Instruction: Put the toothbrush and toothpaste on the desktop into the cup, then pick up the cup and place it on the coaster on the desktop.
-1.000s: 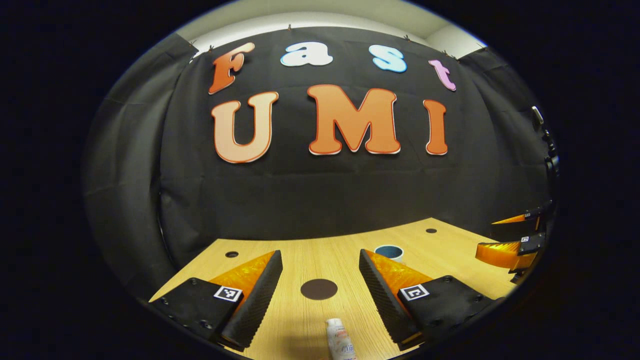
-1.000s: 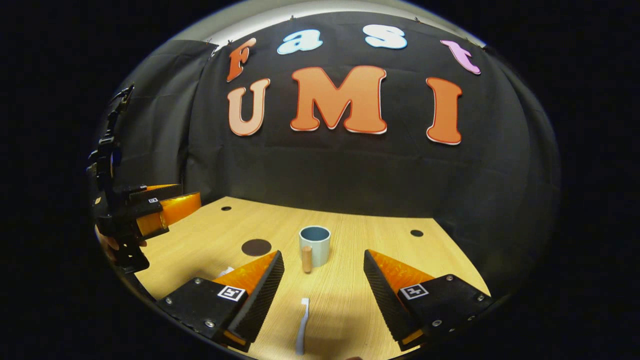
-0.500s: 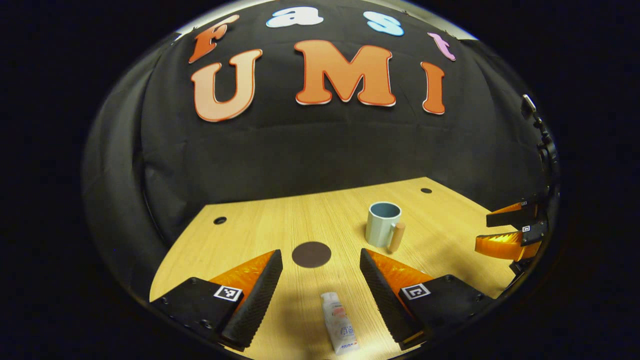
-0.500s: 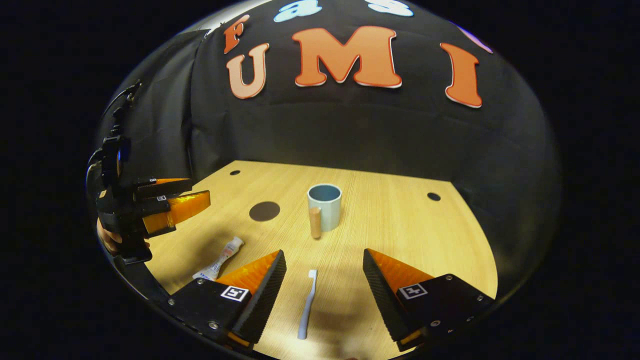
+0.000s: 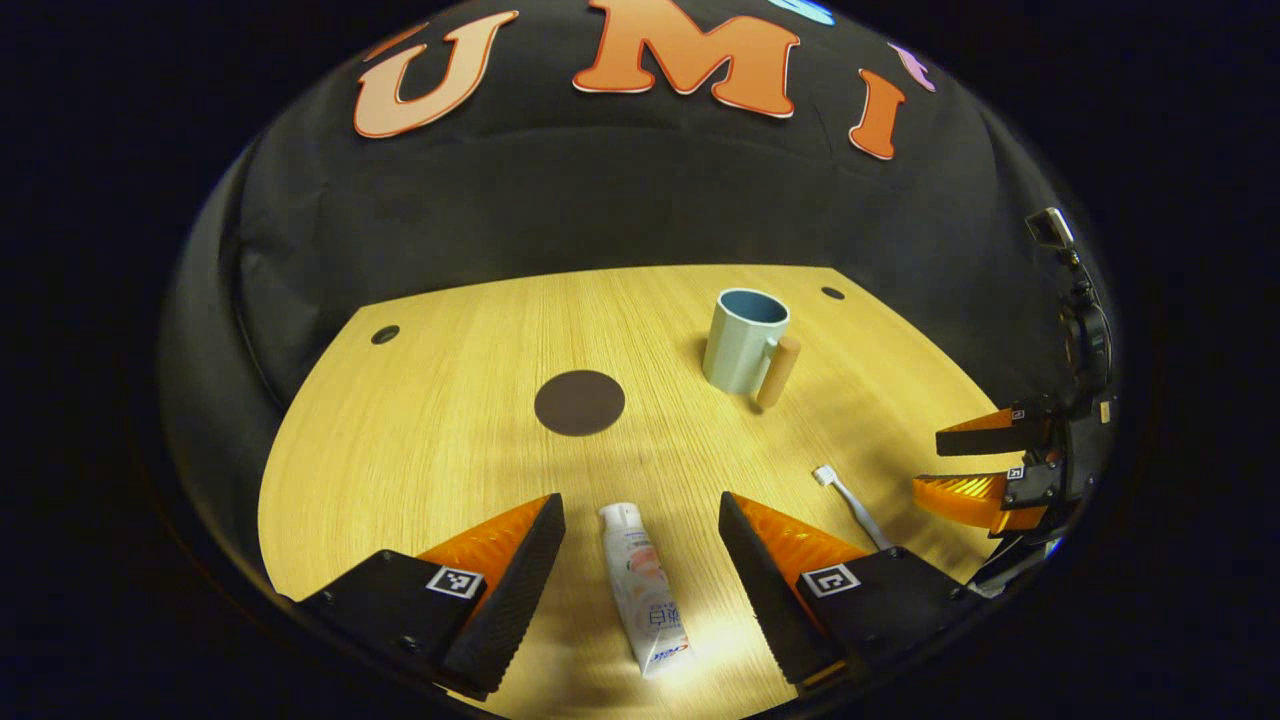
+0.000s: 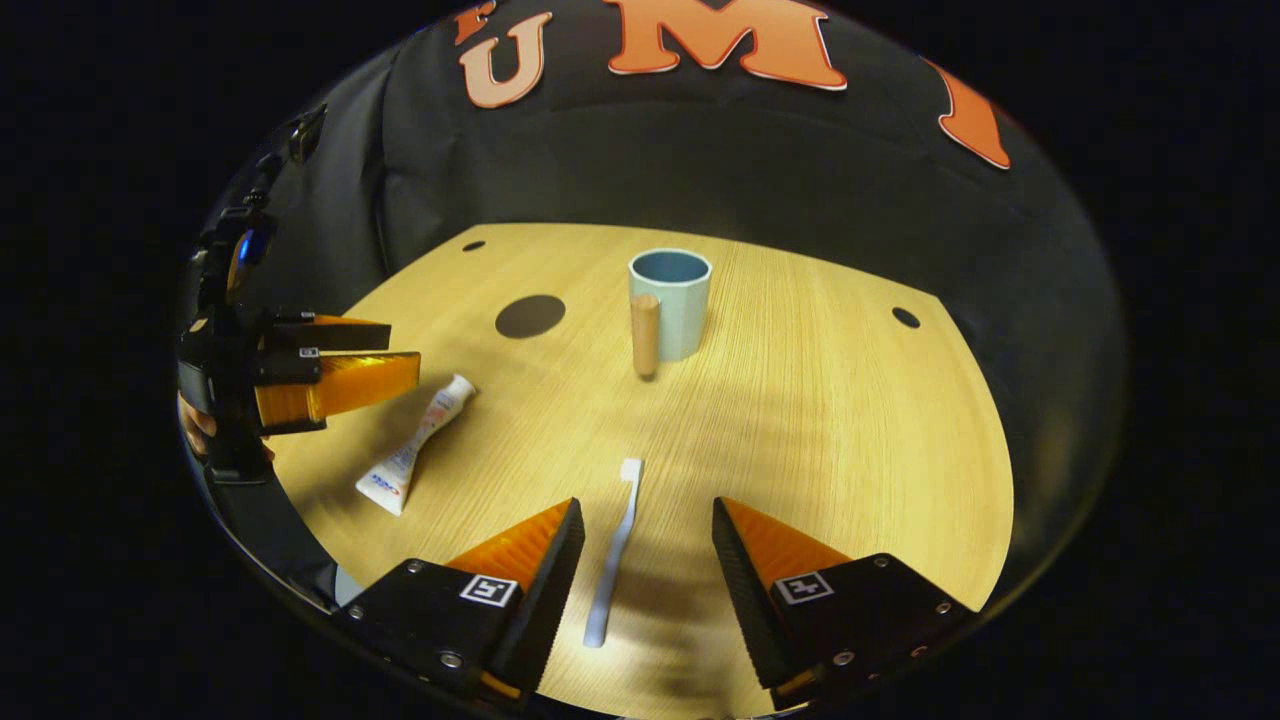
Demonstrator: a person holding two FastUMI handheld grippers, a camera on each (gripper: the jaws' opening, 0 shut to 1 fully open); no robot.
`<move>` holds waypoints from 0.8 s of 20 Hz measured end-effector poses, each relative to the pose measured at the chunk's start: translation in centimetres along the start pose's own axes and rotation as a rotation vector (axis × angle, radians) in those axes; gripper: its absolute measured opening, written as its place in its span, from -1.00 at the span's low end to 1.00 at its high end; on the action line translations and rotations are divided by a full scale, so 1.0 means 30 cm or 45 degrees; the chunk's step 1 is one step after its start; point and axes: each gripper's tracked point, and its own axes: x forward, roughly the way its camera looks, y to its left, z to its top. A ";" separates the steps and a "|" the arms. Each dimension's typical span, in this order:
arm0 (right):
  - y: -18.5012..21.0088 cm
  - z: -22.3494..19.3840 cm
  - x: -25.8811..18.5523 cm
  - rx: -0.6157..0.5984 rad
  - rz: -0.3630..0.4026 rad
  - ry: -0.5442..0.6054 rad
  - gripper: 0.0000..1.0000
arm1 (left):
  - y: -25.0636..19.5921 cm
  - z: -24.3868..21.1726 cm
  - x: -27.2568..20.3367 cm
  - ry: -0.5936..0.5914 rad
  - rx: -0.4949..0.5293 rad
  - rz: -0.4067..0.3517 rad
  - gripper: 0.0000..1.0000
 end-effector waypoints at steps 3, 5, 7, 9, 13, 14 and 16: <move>0.000 0.008 -0.011 -0.011 0.022 0.096 0.45 | -0.009 -0.043 0.024 0.154 0.009 -0.022 0.96; -0.005 0.015 -0.022 -0.038 0.017 0.130 0.35 | -0.009 -0.045 0.022 0.238 0.015 0.006 0.99; 0.005 0.016 -0.022 -0.053 0.017 0.153 0.43 | -0.018 -0.058 0.013 0.307 0.007 0.020 0.97; 0.006 0.021 -0.022 -0.055 0.018 0.184 0.43 | -0.023 -0.082 0.019 0.372 -0.005 0.033 0.97; 0.022 0.008 -0.005 -0.077 0.015 0.259 0.43 | -0.063 -0.164 0.044 0.471 -0.036 0.026 0.81; 0.037 0.010 -0.003 -0.073 0.040 0.277 0.42 | -0.056 -0.173 0.055 0.489 -0.039 0.036 0.72; 0.059 0.011 -0.003 -0.042 0.072 0.315 0.08 | -0.059 -0.198 0.061 0.539 -0.059 0.053 0.49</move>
